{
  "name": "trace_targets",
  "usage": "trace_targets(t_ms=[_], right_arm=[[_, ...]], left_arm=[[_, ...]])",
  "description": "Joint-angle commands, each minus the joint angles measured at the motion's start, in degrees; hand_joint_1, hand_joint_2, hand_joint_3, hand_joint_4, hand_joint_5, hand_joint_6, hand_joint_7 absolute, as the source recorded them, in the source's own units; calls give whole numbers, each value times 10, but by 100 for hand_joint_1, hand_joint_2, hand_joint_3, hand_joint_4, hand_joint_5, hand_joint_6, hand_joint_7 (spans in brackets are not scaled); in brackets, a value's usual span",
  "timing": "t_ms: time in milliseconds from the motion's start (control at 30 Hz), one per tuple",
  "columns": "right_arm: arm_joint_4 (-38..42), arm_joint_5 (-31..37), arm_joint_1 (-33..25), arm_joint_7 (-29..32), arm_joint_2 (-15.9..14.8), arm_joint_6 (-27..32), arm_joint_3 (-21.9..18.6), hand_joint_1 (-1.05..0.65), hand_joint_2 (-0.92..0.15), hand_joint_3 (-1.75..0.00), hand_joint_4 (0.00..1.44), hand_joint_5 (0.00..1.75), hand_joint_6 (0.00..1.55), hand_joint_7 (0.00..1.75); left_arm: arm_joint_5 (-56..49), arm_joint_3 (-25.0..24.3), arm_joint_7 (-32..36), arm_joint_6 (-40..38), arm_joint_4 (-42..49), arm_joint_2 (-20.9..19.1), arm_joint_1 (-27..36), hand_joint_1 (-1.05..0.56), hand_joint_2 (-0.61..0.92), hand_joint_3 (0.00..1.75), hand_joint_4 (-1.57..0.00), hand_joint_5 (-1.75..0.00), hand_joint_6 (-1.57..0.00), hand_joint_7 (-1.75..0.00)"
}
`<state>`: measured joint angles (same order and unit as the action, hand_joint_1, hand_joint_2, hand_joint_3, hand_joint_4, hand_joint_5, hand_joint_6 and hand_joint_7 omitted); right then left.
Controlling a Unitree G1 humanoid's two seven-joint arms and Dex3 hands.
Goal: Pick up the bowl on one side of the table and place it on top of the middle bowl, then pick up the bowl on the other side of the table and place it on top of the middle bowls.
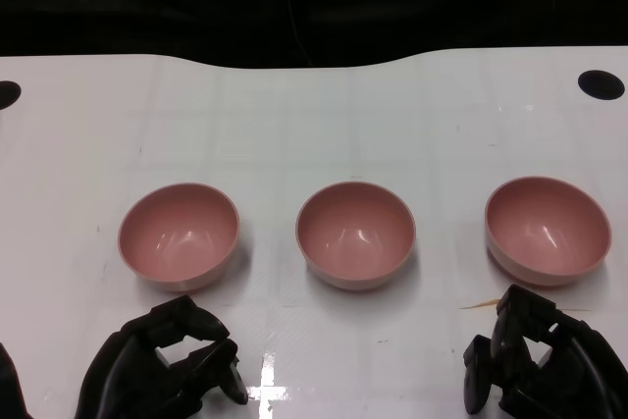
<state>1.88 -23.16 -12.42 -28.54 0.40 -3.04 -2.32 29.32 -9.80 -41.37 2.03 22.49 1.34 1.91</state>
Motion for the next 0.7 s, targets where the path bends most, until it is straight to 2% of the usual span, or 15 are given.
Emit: trace_targets(t_ms=[33,333,700], right_arm=[[0,-2,-4,0,-6,3,-4,-26,-57,-125,81,175,75,162],[1,-1,-3,0,-7,2,-4,-26,-58,-124,81,175,75,162],[1,0,-2,0,-7,-2,-4,-26,-56,-126,80,175,73,163]], left_arm=[[-2,-6,-4,7,4,-9,0,-38,74,41,-104,-129,-117,-89],[-5,-3,1,9,1,-9,2,-38,80,31,-102,-132,-115,-92],[-1,-3,-3,7,2,-10,0,-38,81,30,-102,-130,-115,-92]])
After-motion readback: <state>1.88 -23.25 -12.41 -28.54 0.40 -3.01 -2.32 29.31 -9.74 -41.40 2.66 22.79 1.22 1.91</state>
